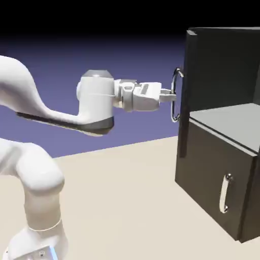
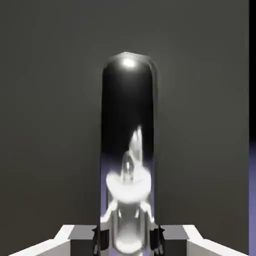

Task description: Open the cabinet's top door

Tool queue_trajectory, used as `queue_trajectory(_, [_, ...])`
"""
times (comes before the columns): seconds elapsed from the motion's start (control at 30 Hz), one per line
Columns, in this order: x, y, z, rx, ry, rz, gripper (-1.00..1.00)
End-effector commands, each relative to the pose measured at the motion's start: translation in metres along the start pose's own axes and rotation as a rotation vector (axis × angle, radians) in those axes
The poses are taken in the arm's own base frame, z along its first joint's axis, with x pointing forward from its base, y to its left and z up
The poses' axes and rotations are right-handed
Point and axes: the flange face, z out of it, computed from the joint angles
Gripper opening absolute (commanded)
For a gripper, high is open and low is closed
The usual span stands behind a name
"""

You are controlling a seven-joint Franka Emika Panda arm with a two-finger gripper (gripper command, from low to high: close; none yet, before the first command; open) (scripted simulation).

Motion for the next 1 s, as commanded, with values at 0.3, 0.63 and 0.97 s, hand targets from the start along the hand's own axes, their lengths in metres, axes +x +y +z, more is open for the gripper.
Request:
queue_trajectory(0.3, [-0.027, -0.027, -0.07, -0.148, 0.146, 0.0, -1.0])
queue_trajectory(0.63, [-0.066, -0.066, -0.136, -0.306, 0.305, 0.0, -1.0])
queue_trajectory(0.97, [-0.12, -0.121, -0.191, -0.48, 0.479, 0.0, -1.0])
